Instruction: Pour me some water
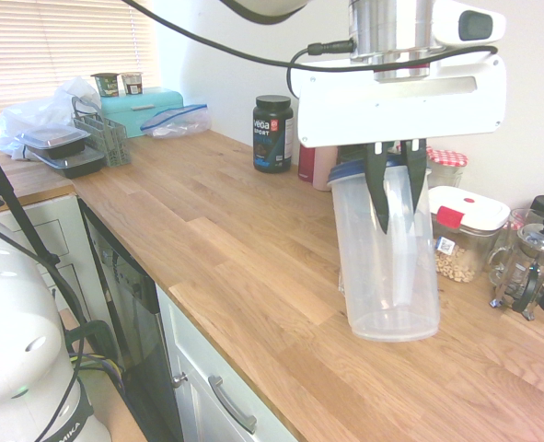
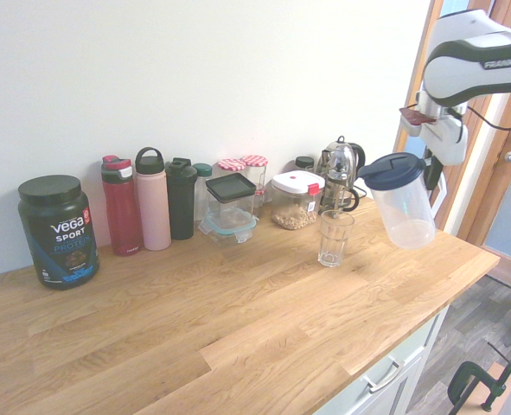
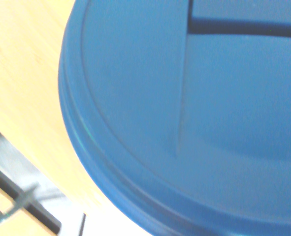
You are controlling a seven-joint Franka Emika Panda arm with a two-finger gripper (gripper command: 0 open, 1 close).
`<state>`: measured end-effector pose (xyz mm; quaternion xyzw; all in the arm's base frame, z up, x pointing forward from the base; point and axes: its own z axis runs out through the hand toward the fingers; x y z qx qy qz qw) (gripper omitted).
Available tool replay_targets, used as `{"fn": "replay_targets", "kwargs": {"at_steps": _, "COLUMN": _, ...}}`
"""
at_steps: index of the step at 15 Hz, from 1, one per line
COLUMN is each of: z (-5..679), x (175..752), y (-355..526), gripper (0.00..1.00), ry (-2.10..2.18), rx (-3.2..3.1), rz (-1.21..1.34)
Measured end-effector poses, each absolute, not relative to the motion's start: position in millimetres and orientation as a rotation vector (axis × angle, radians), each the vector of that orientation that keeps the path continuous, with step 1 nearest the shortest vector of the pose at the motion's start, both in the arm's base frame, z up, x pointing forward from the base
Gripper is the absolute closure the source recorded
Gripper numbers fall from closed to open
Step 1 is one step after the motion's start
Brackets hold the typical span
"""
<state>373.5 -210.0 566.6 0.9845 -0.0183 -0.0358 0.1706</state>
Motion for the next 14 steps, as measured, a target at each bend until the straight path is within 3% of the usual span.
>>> {"fn": "replay_targets", "kwargs": {"at_steps": 6, "z": 569, "x": 388, "y": -185, "gripper": 1.00, "ry": -0.028, "rx": 2.426, "rz": -0.313}}
{"fn": "replay_targets", "kwargs": {"at_steps": 14, "z": 554, "x": 390, "y": -158, "gripper": 1.00, "ry": -0.013, "rx": 2.352, "rz": -0.357}}
